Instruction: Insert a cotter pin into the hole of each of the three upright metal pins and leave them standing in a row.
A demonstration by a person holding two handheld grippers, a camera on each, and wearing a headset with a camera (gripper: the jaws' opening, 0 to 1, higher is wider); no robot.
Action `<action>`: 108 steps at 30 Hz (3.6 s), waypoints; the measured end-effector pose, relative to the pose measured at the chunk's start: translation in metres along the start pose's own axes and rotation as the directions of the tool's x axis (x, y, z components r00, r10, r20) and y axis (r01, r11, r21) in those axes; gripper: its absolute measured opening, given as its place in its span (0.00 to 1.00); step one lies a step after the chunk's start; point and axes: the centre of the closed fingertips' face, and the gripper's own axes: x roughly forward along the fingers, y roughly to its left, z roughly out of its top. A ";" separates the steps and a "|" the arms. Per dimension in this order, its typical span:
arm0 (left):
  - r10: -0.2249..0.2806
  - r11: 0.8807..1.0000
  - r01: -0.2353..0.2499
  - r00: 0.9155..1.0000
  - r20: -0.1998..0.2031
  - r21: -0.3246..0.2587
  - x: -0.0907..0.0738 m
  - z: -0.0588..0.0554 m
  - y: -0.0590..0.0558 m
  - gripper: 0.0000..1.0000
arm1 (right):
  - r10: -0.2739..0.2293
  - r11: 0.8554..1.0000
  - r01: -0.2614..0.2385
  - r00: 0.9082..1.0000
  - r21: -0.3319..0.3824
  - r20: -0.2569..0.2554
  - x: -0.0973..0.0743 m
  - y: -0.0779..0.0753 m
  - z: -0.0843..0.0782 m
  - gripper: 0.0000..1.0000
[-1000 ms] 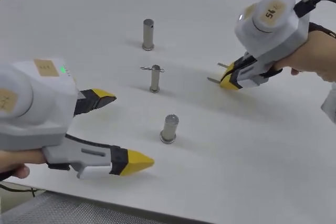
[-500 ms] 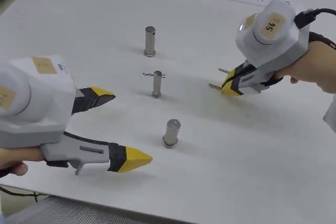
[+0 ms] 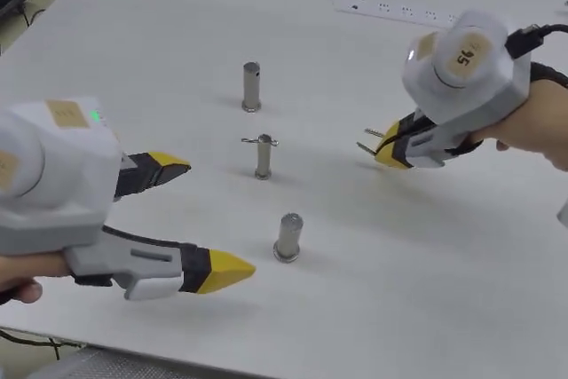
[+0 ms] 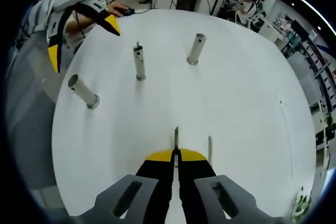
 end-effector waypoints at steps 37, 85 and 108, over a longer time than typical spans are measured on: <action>-0.117 0.979 0.132 0.988 0.099 -0.158 0.028 0.072 -0.013 0.37 | -0.138 0.990 0.135 0.960 0.029 0.242 -0.055 0.057 0.037 0.03; -0.298 0.868 0.311 0.950 0.094 -0.387 0.053 0.084 -0.048 0.01 | -0.194 0.976 0.214 0.930 -0.031 0.313 -0.063 0.081 0.067 0.03; -0.287 0.807 0.297 0.953 0.100 -0.511 0.056 0.085 -0.047 0.00 | -0.201 0.971 0.232 0.929 -0.065 0.310 -0.065 0.080 0.065 0.03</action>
